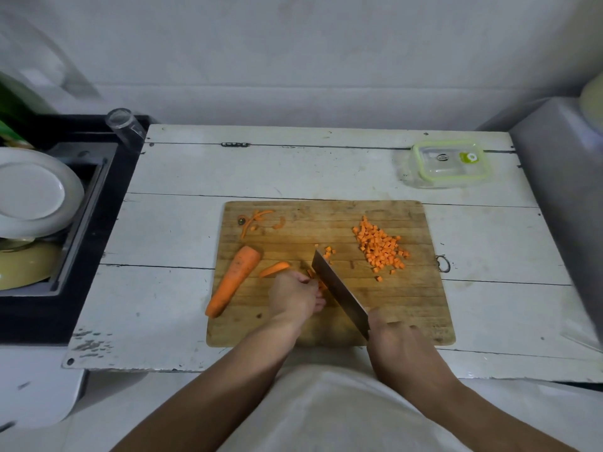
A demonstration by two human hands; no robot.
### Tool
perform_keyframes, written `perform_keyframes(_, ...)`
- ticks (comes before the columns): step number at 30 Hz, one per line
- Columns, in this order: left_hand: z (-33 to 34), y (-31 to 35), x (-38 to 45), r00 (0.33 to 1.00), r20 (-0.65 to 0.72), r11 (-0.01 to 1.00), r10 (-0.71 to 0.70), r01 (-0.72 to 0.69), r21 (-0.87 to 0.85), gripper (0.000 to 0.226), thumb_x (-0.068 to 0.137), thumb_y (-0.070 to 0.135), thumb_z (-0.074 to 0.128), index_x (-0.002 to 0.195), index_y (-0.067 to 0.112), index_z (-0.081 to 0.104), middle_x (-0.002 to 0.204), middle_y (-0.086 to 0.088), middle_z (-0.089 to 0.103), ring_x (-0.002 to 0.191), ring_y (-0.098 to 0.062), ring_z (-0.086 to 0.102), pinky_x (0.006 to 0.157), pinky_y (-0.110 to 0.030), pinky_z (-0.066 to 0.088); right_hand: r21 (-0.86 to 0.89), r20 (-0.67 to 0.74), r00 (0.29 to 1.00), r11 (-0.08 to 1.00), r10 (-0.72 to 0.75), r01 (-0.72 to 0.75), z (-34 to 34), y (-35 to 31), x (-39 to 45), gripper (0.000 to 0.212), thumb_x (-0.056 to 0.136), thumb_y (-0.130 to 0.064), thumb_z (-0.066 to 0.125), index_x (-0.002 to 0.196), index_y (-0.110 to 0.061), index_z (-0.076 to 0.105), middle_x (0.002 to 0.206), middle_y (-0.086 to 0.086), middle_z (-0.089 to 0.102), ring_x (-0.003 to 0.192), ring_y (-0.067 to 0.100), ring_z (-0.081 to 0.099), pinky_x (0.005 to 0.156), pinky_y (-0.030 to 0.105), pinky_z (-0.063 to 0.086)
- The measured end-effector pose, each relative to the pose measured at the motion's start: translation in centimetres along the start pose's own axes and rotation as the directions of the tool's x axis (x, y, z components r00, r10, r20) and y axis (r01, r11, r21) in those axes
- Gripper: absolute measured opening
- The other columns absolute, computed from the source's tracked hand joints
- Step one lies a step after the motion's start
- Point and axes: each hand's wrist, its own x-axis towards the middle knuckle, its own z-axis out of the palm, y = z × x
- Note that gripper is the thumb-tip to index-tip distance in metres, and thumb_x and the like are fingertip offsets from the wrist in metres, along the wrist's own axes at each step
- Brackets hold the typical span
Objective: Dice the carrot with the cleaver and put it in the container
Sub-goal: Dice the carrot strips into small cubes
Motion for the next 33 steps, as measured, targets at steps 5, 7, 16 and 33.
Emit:
perform_keyframes(5, 0.1, 0.3, 0.0, 1.0, -0.004, 0.999, -0.025, 0.025, -0.033, 0.013, 0.096, 0.011, 0.068, 0.085, 0.01, 0.062, 0.077, -0.017, 0.074, 0.067, -0.03, 0.075, 0.07, -0.046, 0.064, -0.019, -0.003, 1.0, 1.0, 0.018, -0.018, 0.4, -1.6, 2.1, 0.034, 0.093, -0.003, 0.047, 0.124, -0.014, 0.039, 0.096, 0.008, 0.069, 0.086, 0.031, 0.069, 0.062, 0.038, 0.045)
perform_keyframes(7, 0.1, 0.4, -0.2, 1.0, 0.0, 0.999, -0.028, 0.028, -0.034, 0.011, 0.097, 0.01, 0.068, 0.087, 0.007, 0.063, 0.078, -0.018, 0.074, 0.067, -0.032, 0.075, 0.069, -0.047, 0.064, 0.044, -0.032, 0.999, 0.999, 0.013, -0.012, 0.1, -2.0, 2.8, 0.026, 0.094, -0.003, 0.043, 0.117, -0.016, 0.041, 0.088, 0.009, 0.067, 0.081, 0.033, 0.068, 0.058, 0.04, 0.044)
perform_keyframes(16, -1.2, -0.2, -0.2, 0.995, 0.057, 0.995, -0.076, 0.079, -0.06, 0.007, 0.1, 0.014, 0.064, 0.099, 0.007, 0.062, 0.084, -0.016, 0.075, 0.069, -0.027, 0.076, 0.065, -0.037, 0.064, 0.086, -0.065, 0.998, 0.996, 0.013, -0.008, -0.3, -0.2, 0.1, 0.015, 0.101, -0.023, 0.045, 0.116, -0.021, 0.043, 0.098, 0.007, 0.069, 0.084, 0.029, 0.067, 0.071, 0.039, 0.054)
perform_keyframes(33, -1.0, -0.5, -1.1, 0.994, 0.094, 0.996, -0.049, 0.056, -0.067, 0.009, 0.1, 0.01, 0.064, 0.099, 0.002, 0.064, 0.082, -0.017, 0.074, 0.07, -0.027, 0.075, 0.07, -0.038, 0.064, 0.087, -0.057, 0.997, 0.995, 0.047, -0.042, 0.2, -1.1, 1.5, 0.017, 0.099, -0.016, 0.045, 0.116, -0.019, 0.044, 0.094, 0.009, 0.069, 0.086, 0.032, 0.067, 0.063, 0.037, 0.044)
